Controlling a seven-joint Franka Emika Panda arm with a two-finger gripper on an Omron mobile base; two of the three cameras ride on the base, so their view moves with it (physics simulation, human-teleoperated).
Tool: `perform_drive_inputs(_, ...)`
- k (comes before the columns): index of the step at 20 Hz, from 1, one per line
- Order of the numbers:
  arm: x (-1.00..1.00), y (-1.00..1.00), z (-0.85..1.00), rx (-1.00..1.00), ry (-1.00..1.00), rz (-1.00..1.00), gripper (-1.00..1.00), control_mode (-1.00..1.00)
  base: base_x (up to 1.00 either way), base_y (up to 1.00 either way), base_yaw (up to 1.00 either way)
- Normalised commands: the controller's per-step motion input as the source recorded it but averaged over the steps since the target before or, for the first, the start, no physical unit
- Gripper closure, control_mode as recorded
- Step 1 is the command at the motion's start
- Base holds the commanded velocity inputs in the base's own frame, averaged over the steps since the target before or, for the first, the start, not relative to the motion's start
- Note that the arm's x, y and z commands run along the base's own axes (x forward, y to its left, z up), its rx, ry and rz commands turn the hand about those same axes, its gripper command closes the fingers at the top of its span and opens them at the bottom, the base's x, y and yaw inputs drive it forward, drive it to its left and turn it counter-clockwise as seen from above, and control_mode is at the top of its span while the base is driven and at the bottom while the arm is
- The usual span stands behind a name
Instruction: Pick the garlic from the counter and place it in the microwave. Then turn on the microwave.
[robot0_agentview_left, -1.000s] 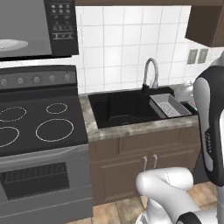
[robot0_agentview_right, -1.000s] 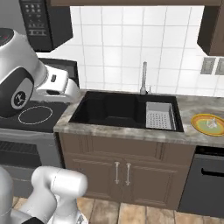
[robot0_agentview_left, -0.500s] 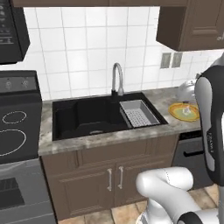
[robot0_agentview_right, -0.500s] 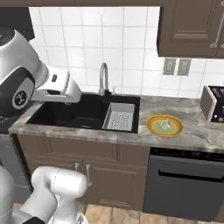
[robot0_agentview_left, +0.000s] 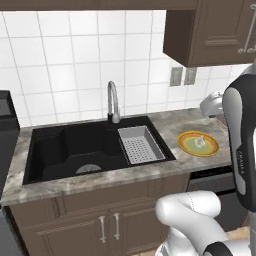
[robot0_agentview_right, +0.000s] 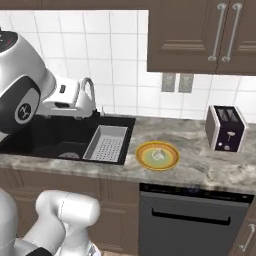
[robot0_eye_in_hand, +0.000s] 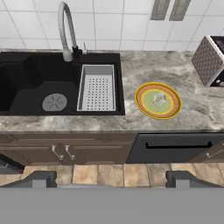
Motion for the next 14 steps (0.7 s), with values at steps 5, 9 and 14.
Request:
perform_drive_inputs(5,0.0,0.0,0.0,0.0,0.0,0.0,-1.0,1.0,0.36,-0.52,0.0)
perform_drive_inputs(9,0.0,0.0,0.0,0.0,0.0,0.0,-1.0,1.0,0.22,-0.65,0.03)
perform_drive_inputs(14,0.0,0.0,0.0,0.0,0.0,0.0,-1.0,1.0,0.34,-0.63,0.05)
